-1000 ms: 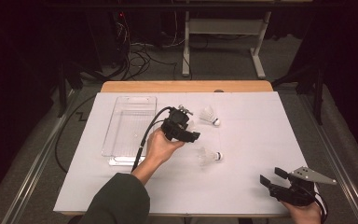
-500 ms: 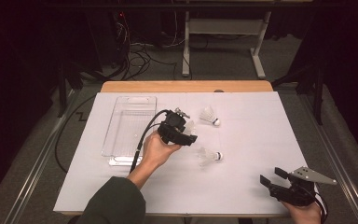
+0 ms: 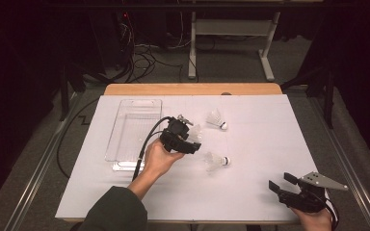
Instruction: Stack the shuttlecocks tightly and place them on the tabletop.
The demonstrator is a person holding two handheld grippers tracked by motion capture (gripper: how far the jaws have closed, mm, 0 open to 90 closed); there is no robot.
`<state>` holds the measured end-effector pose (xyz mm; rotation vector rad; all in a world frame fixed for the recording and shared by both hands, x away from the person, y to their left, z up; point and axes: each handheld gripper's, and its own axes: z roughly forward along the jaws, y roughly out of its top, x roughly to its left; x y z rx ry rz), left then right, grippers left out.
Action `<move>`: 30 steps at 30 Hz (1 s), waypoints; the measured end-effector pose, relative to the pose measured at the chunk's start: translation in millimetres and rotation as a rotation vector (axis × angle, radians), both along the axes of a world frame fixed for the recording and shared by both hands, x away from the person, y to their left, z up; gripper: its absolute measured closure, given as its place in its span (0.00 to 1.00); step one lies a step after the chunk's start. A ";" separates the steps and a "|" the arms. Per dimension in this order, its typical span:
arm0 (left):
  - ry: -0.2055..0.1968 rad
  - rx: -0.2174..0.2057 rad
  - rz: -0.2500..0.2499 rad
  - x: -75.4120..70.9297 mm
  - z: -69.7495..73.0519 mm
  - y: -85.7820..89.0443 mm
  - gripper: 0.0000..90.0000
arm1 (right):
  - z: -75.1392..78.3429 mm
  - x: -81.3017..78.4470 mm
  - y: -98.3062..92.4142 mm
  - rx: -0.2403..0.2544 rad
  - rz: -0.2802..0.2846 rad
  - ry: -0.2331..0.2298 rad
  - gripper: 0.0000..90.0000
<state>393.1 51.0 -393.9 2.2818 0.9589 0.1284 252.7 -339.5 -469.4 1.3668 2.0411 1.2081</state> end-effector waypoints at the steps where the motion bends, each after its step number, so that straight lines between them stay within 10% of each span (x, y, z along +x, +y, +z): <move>1: 0.000 0.001 -0.002 -0.6 0.1 0.3 0.44 | 0.0 -0.1 0.0 0.000 -0.001 0.000 0.32; 30: -0.001 -0.005 -0.016 -24.0 -3.5 15.0 0.44 | 0.1 -0.1 0.2 -0.002 0.001 -0.002 0.32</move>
